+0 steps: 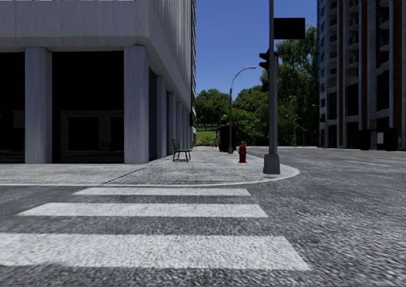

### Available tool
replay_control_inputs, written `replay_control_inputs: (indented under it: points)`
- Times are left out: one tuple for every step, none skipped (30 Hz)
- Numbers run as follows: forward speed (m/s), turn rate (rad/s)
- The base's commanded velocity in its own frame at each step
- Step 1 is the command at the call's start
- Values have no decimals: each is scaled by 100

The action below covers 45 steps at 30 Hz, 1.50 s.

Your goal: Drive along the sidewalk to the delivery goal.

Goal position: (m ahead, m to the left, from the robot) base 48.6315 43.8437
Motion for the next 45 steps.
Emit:
replay_control_inputs:
  points:
    - [200, 21]
    - [200, 26]
    - [200, 29]
    - [200, 31]
    - [200, 31]
    - [200, 36]
    - [200, 38]
    - [200, 39]
    - [200, 39]
    - [200, 39]
    - [200, 39]
    - [200, 39]
    - [200, 39]
    - [200, 39]
    - [200, 39]
    - [200, 37]
    - [200, 37]
    - [200, 37]
    - [200, 37]
    - [200, 37]
    - [200, 37]
    - [200, 37]
    - [200, 37]
    - [200, 37]
    - [200, 37]
    - [200, 37]
    - [200, 37]
    - [200, 37]
    - [200, 37]
    - [200, 37]
    - [200, 37]
    - [200, 37]
    - [200, 37]
    - [200, 31]
    - [200, 22]
    - [200, 19]
    - [200, 19]
    - [200, 4]
    - [200, 0]
    - [200, 0]
    - [200, 0]
    - [200, 0]
    - [191, 0]
    - [188, 0]
    - [183, 0]
